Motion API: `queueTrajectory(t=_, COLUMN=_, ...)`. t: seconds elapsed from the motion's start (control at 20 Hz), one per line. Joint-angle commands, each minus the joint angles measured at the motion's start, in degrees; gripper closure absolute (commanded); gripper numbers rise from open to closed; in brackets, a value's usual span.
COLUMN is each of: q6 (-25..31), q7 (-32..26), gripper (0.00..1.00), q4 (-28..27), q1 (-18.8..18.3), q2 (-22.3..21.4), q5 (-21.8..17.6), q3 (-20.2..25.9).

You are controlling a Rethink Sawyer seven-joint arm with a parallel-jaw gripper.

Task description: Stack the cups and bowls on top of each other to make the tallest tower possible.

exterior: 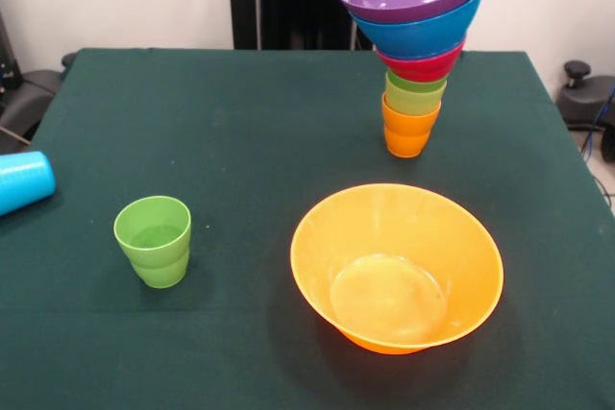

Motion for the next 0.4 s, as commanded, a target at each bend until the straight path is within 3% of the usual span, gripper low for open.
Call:
queueTrajectory(t=0.05, q6=-2.8, q7=-1.6, gripper=0.0, q4=1.6, q1=-0.5, q2=1.2, q5=-0.5, q3=4.5)
queueTrajectory(t=0.4, q6=-2.7, q7=-1.7, gripper=0.0, q4=1.7, q1=-0.5, q2=1.1, q5=-0.5, q3=4.5)
